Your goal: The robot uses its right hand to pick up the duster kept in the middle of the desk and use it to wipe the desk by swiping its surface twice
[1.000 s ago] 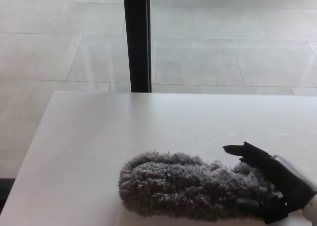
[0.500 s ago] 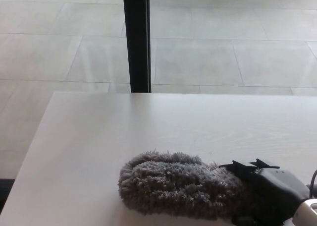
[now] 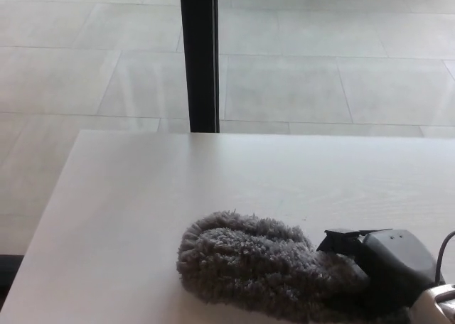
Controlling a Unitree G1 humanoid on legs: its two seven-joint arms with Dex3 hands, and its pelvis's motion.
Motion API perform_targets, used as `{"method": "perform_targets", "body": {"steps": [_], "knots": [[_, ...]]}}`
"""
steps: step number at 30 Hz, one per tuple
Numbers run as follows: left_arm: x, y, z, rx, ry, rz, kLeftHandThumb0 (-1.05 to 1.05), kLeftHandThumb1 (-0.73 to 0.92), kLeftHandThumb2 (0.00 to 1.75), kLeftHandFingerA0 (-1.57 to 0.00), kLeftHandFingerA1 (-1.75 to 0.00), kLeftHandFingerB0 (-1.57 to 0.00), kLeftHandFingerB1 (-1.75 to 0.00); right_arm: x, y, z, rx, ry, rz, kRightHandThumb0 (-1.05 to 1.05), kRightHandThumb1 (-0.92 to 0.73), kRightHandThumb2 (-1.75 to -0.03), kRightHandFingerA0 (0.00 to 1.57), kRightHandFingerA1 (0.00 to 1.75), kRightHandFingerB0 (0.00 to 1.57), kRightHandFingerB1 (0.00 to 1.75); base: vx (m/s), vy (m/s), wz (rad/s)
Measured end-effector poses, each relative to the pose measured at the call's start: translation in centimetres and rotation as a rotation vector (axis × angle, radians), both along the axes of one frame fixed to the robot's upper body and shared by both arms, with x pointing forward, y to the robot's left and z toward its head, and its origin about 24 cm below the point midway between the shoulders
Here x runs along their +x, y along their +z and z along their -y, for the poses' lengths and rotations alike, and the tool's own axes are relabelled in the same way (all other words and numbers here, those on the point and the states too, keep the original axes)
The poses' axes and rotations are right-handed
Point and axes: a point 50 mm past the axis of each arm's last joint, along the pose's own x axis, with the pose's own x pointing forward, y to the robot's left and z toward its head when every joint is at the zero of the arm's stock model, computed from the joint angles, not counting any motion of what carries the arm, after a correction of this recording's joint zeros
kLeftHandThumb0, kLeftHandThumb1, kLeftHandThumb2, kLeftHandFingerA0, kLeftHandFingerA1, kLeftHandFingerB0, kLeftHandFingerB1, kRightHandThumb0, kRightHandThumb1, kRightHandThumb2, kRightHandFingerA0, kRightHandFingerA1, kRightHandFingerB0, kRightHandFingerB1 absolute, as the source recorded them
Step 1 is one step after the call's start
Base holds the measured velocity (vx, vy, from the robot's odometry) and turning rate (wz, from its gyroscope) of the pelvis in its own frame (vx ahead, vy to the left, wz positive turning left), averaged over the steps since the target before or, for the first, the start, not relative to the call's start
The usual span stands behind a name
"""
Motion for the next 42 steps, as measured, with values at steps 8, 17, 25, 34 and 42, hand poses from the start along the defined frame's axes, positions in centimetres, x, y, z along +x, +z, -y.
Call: {"method": "perform_targets", "body": {"steps": [8, 17, 25, 34, 42], "knots": [[0.1, 0.0, 0.0, -0.008, -0.005, 0.004, -0.51, 0.63, 0.59, -0.62, -0.59, -0.60, -0.52, -0.6, -0.6, -1.0, 0.011, 0.013, 0.103, -0.36, -0.67, -0.63, 0.80, 1.75, 0.74, 1.15, 0.00, 0.000, 0.00], [0.5, 0.0, 0.1, -0.015, -0.012, 0.010, -0.52, 0.62, 0.59, -0.62, -0.54, -0.64, -0.52, -1.6, -1.9, -2.4, 0.017, 0.039, 0.197, -0.46, -0.69, -0.60, 0.76, 1.75, 0.76, 0.91, 0.00, 0.000, 0.00], [0.9, -0.1, 0.2, -0.023, -0.034, 0.008, -0.53, 0.62, 0.59, -0.64, -0.58, -0.60, -0.50, -2.6, -2.7, -4.8, 0.018, 0.142, 0.296, -0.45, -0.66, -0.59, 0.78, 1.75, 0.81, 0.85, 0.00, 0.000, 0.00], [1.6, -0.1, 0.3, -0.031, -0.055, 0.012, -0.54, 0.65, 0.60, -0.61, -0.55, -0.56, -0.48, -2.8, -2.6, -7.8, -0.006, 0.323, 0.418, -0.44, -0.48, -0.93, 1.10, 1.33, 0.76, 0.92, 0.00, 0.000, 0.00], [1.7, 0.5, -0.3, -0.020, -0.079, -0.005, -0.52, 0.64, 0.59, -0.64, -0.57, -0.59, -0.49, -2.2, -2.5, -7.4, -0.075, 0.447, 0.494, -0.41, -0.68, -0.64, 0.87, 1.75, 0.79, 0.92, 0.00, 0.000, 0.00]]}}
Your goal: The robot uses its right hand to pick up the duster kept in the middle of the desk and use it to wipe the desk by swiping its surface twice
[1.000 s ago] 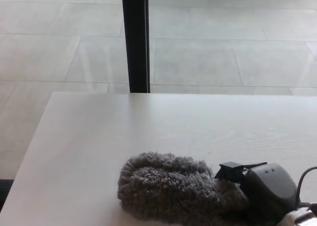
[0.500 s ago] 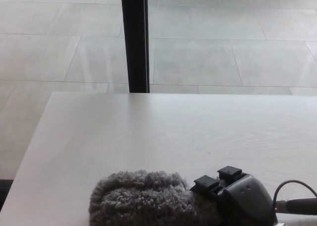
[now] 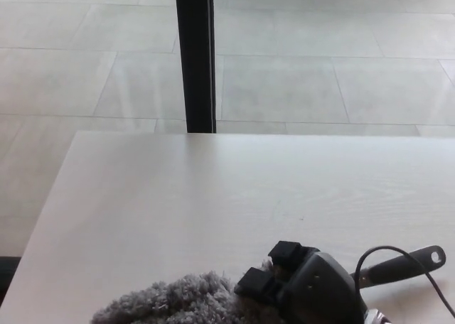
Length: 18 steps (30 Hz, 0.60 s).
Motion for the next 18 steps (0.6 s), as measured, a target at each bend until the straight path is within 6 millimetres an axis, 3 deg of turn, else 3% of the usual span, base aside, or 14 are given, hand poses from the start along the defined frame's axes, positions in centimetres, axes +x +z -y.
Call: {"method": "perform_targets", "body": {"steps": [2, 3, 6, 12, 13, 14, 17, 18], "knots": [[0.0, 0.2, -0.2, 0.007, -0.004, -0.005, -0.51, 0.63, 0.59, -0.62, -0.55, -0.58, -0.49, 0.2, 0.0, 0.4, -0.016, 0.008, 0.020, -0.39, -0.67, -0.63, 0.86, 1.75, 0.75, 0.99, 0.00, 0.000, 0.00], [0.0, 0.3, -0.3, 0.007, -0.003, -0.005, -0.51, 0.63, 0.59, -0.62, -0.56, -0.58, -0.49, 0.4, 0.0, 0.6, -0.022, 0.005, 0.026, -0.45, -0.48, -0.95, 1.15, 1.35, 0.77, 0.93, 0.00, 0.000, 0.00], [-0.1, 0.3, -0.3, 0.002, -0.003, -0.008, -0.51, 0.63, 0.59, -0.62, -0.58, -0.54, -0.49, 0.6, 0.1, 1.0, -0.029, -0.012, 0.034, -0.44, -0.48, -0.95, 1.15, 1.34, 0.78, 1.00, 0.00, 0.000, 0.00], [-0.1, 0.2, -0.2, -0.007, -0.006, -0.008, -0.52, 0.62, 0.59, -0.64, -0.58, -0.64, -0.53, 1.3, 0.1, 1.8, -0.049, -0.083, 0.044, -0.44, -0.41, -0.89, 1.22, 1.38, 0.82, 0.89, 0.00, 0.000, 0.00], [-0.1, 0.2, -0.2, -0.009, -0.006, -0.008, -0.53, 0.62, 0.59, -0.65, -0.59, -0.66, -0.56, 1.5, 0.1, 2.0, -0.053, -0.101, 0.044, -0.43, -0.60, -0.61, 0.91, 1.75, 0.81, 1.07, 0.00, 0.000, 0.00], [-0.1, 0.1, -0.2, -0.011, -0.006, -0.007, -0.52, 0.63, 0.59, -0.65, -0.58, -0.60, -0.50, 1.6, 0.1, 2.1, -0.056, -0.114, 0.042, -0.44, -0.58, -0.61, 0.90, 1.75, 0.85, 0.87, 0.00, 0.000, 0.00], [-0.2, 0.1, -0.1, -0.014, -0.005, -0.008, -0.52, 0.63, 0.59, -0.65, -0.58, -0.60, -0.50, 1.9, 0.2, 2.2, -0.057, -0.150, 0.028, -0.44, -0.58, -0.61, 0.90, 1.75, 0.85, 0.87, 0.00, 0.000, 0.00], [-0.2, 0.1, -0.1, -0.015, -0.004, -0.008, -0.52, 0.64, 0.58, -0.67, -0.60, -0.57, -0.49, 2.0, 0.2, 2.2, -0.056, -0.158, 0.024, -0.45, -0.55, -0.61, 0.95, 1.75, 0.89, 0.76, 0.00, 0.000, 0.00]]}}
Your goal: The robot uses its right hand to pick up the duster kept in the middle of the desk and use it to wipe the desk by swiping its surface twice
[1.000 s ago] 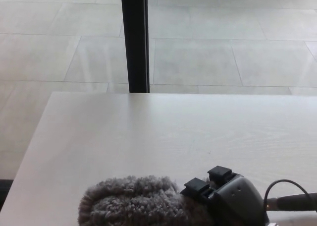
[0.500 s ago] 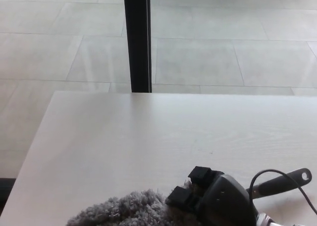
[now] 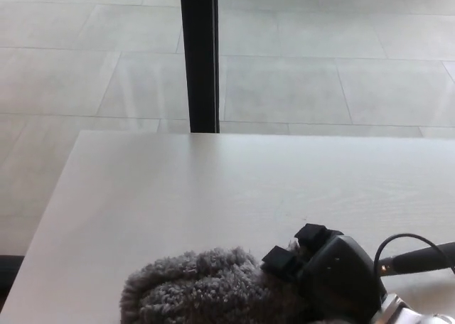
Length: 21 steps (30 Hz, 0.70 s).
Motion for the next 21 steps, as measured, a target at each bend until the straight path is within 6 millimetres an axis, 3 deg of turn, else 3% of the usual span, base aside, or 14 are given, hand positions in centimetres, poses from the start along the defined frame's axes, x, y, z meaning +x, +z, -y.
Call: {"method": "perform_targets", "body": {"steps": [2, 3, 6, 7, 8, 10, 11, 13, 14, 17, 18, 19, 20, 21], "knots": [[-0.1, 0.0, 0.0, -0.001, 0.001, -0.001, -0.54, 0.63, 0.59, -0.65, -0.57, -0.51, -0.46, 0.2, 0.0, 0.1, 0.001, -0.025, -0.008, -0.43, -0.55, -0.63, 1.00, 1.75, 0.87, 0.81, 0.00, 0.000, 0.00], [-0.1, 0.0, 0.0, -0.001, 0.001, -0.001, -0.52, 0.63, 0.59, -0.67, -0.59, -0.57, -0.48, 0.4, 0.0, 0.3, 0.003, -0.047, -0.012, -0.40, -0.40, -0.87, 1.29, 1.41, 0.81, 0.83, 0.00, 0.000, 0.00], [-0.3, -0.1, 0.0, -0.002, 0.003, -0.006, -0.51, 0.64, 0.59, -0.65, -0.54, -0.59, -0.47, 0.9, 0.1, 0.9, -0.003, -0.106, -0.020, -0.40, -0.40, -0.89, 1.28, 1.39, 0.80, 0.86, 0.00, 0.000, 0.00], [-0.3, -0.1, 0.0, -0.002, 0.003, -0.008, -0.52, 0.64, 0.59, -0.62, -0.55, -0.62, -0.52, 1.0, 0.1, 1.1, -0.005, -0.122, -0.023, -0.39, -0.42, -0.91, 1.25, 1.36, 0.83, 0.99, 0.00, 0.000, 0.00], [-0.4, -0.1, 0.0, -0.002, 0.004, -0.010, -0.52, 0.64, 0.59, -0.64, -0.58, -0.61, -0.53, 1.2, 0.1, 1.3, -0.008, -0.142, -0.026, -0.50, -0.55, -0.61, 0.95, 1.75, 0.82, 1.06, 0.00, 0.000, 0.00], [-0.6, -0.1, 0.0, -0.002, 0.005, -0.014, -0.54, 0.65, 0.60, -0.63, -0.59, -0.63, -0.55, 1.5, 0.2, 1.9, -0.009, -0.188, -0.033, -0.40, -0.53, -0.60, 0.95, 1.75, 0.81, 1.16, 0.00, 0.000, 0.00], [-0.7, -0.1, 0.0, -0.002, 0.005, -0.017, -0.51, 0.63, 0.59, -0.61, -0.60, -0.63, -0.57, 1.6, 0.2, 2.1, -0.008, -0.210, -0.037, -0.50, -0.39, -0.86, 1.26, 1.44, 0.93, 1.23, 0.00, 0.000, 0.00], [-0.8, -0.1, 0.0, -0.003, 0.006, -0.021, -0.51, 0.63, 0.59, -0.60, -0.59, -0.64, -0.55, 1.9, 0.3, 2.7, -0.009, -0.252, -0.044, -0.44, -0.40, -0.89, 1.25, 1.40, 1.00, 1.24, 0.00, 0.000, 0.00], [-0.9, -0.1, 0.0, -0.003, 0.007, -0.022, -0.52, 0.63, 0.59, -0.64, -0.57, -0.65, -0.53, 2.0, 0.3, 2.9, -0.010, -0.271, -0.046, -0.35, -0.58, -0.66, 0.99, 1.75, 0.81, 1.43, 0.00, 0.000, 0.00], [-1.1, -0.2, 0.0, -0.004, 0.008, -0.027, -0.54, 0.65, 0.59, -0.62, -0.54, -0.57, -0.48, 2.5, 0.4, 4.7, -0.021, -0.373, -0.062, -0.34, -0.59, -0.70, 0.99, 1.75, 0.80, 1.43, 0.00, 0.000, 0.00], [-1.1, -0.2, 0.0, -0.004, 0.007, -0.029, -0.55, 0.65, 0.59, -0.63, -0.54, -0.57, -0.46, 2.6, 0.5, 5.3, -0.026, -0.406, -0.067, -0.45, -0.48, -0.95, 1.24, 1.38, 0.80, 1.06, 0.00, 0.000, 0.00], [-1.2, -0.2, 0.0, -0.004, 0.007, -0.031, -0.53, 0.63, 0.59, -0.62, -0.55, -0.63, -0.51, 2.7, 0.6, 5.9, -0.032, -0.433, -0.070, -0.46, -0.44, -0.92, 1.25, 1.39, 0.78, 0.96, 0.00, 0.000, 0.00], [-1.2, -0.2, 0.1, -0.004, 0.007, -0.032, -0.52, 0.62, 0.59, -0.61, -0.56, -0.62, -0.53, 2.8, 0.6, 6.6, -0.041, -0.463, -0.075, -0.44, -0.60, -0.60, 0.97, 1.75, 0.82, 1.07, 0.00, 0.000, 0.00], [-1.2, -0.2, 0.0, -0.004, 0.008, -0.032, -0.56, 0.65, 0.60, -0.60, -0.54, -0.58, -0.50, 2.8, 0.7, 7.1, -0.048, -0.485, -0.078, -0.43, -0.58, -0.58, 0.97, 1.74, 0.85, 1.00, 0.00, 0.000, 0.00]]}}
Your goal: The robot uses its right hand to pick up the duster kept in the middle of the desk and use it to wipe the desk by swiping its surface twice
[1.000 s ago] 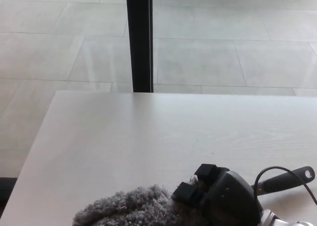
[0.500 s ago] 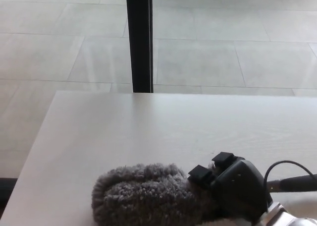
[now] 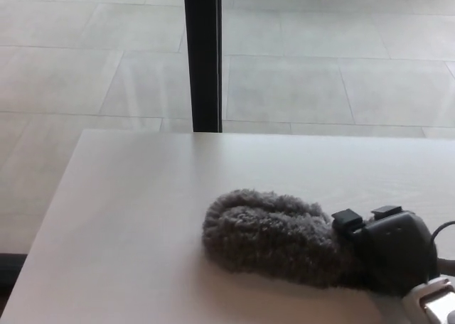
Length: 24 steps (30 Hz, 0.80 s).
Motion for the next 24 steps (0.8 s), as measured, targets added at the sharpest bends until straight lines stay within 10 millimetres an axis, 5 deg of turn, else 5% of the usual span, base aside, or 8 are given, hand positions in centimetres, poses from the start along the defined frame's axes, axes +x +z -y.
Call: {"method": "perform_targets", "body": {"steps": [1, 2, 12, 13, 19, 20, 21, 24], "knots": [[0.0, 0.0, 0.0, 0.000, 0.000, 0.000, -0.54, 0.64, 0.60, -0.62, -0.53, -0.61, -0.50, 0.1, 0.1, 0.6, -0.006, -0.026, -0.005, -0.46, -0.41, -0.91, 1.29, 1.38, 0.88, 1.00, 0.00, 0.000, 0.00], [-0.1, 0.0, 0.0, 0.000, 0.000, -0.002, -0.52, 0.63, 0.59, -0.60, -0.55, -0.54, -0.49, 0.0, 0.1, 1.1, -0.008, -0.054, -0.011, -0.44, -0.57, -0.63, 1.00, 1.75, 0.87, 1.37, 0.00, 0.000, 0.00], [-0.4, -0.1, 0.1, -0.004, -0.005, -0.016, -0.54, 0.62, 0.59, -0.59, -0.53, -0.64, -0.51, -2.0, 0.2, 9.7, -0.010, -0.441, -0.055, -0.44, -0.63, -0.59, 0.92, 1.70, 0.78, 1.14, 0.00, 0.000, 0.00], [-0.4, -0.1, 0.1, -0.004, -0.004, -0.017, -0.53, 0.63, 0.59, -0.55, -0.53, -0.60, -0.48, -2.3, 0.2, 10.5, -0.002, -0.482, -0.059, -0.50, -0.47, -0.93, 1.21, 1.38, 0.82, 1.10, 0.00, 0.000, 0.00], [-0.6, -0.2, 0.2, -0.014, -0.002, -0.018, -0.54, 0.63, 0.59, -0.61, -0.55, -0.64, -0.50, -4.0, 0.2, 14.1, 0.046, -0.687, -0.088, -0.45, -0.60, -0.62, 0.90, 1.72, 0.81, 0.99, 0.00, 0.000, 0.00], [-0.7, -0.2, 0.2, -0.016, -0.001, -0.020, -0.55, 0.63, 0.59, -0.62, -0.55, -0.63, -0.48, -4.4, 0.2, 14.7, 0.058, -0.726, -0.094, -0.44, -0.43, -0.90, 1.19, 1.36, 0.79, 0.96, 0.00, 0.000, 0.00], [-0.8, -0.2, 0.2, -0.017, -0.001, -0.022, -0.54, 0.63, 0.59, -0.61, -0.55, -0.59, -0.48, -4.7, 0.2, 15.2, 0.064, -0.754, -0.097, -0.43, -0.60, -0.59, 0.83, 1.73, 0.75, 1.04, 0.00, 0.000, 0.00], [-0.9, -0.2, 0.2, -0.021, -0.003, -0.027, -0.54, 0.64, 0.59, -0.61, -0.56, -0.56, -0.46, -6.0, 0.2, 17.0, 0.088, -0.859, -0.109, -0.43, -0.60, -0.59, 0.79, 1.72, 0.70, 1.02, 0.00, 0.000, 0.00]]}}
